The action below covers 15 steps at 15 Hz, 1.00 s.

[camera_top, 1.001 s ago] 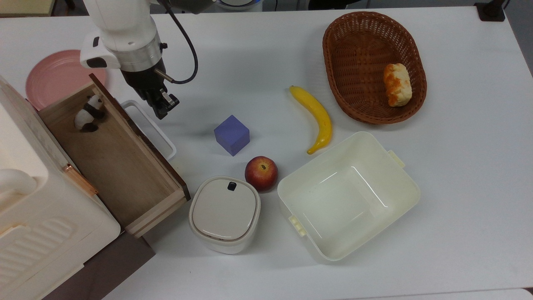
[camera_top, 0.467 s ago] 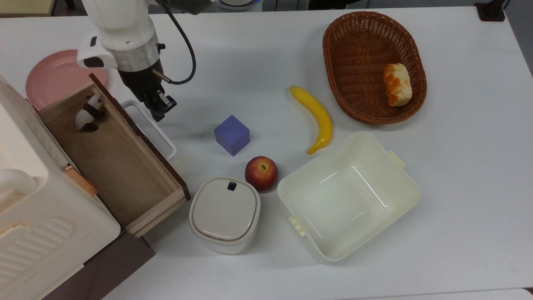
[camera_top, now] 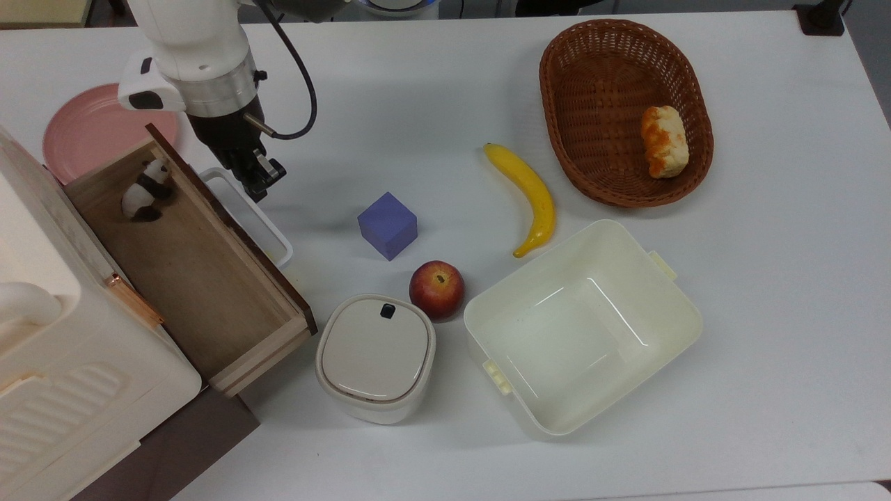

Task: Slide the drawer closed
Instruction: 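Push the drawer front with the gripper into the brown cabinet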

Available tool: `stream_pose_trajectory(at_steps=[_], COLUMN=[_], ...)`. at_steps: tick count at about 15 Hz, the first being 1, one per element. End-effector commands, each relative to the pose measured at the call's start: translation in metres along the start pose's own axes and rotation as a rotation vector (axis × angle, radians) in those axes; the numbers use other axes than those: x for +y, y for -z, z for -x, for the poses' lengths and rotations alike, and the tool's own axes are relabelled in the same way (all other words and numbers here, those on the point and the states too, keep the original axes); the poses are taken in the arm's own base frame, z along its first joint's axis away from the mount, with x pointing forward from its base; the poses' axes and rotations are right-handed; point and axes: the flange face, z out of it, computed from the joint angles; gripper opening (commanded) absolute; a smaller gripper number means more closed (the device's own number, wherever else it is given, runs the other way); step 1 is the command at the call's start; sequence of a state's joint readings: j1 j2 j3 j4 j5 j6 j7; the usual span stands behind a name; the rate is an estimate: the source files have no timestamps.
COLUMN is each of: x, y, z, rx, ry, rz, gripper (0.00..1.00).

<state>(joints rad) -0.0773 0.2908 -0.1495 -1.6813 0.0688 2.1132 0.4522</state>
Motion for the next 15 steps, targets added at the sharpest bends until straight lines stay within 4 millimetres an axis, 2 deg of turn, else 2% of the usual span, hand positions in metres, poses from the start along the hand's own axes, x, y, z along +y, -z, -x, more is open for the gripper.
stream_pose_trajectory(at_steps=[1, 3, 13, 14, 15], x=[0.005, 0.008, 0.031, 0.034, 0.034], y=[-0.003, -0.009, -0.007, -0.013, -0.009], z=[-0.022, -0.027, -0.049, -0.052, -0.059], rx=[0.065, 0.065, 0.139, 0.14, 0.155], ry=[-0.031, -0.037, -0.075, -0.081, -0.085], rz=[-0.032, -0.026, -0.044, -0.041, -0.045], gripper=[0.0, 0.0, 0.0, 0.0, 0.0])
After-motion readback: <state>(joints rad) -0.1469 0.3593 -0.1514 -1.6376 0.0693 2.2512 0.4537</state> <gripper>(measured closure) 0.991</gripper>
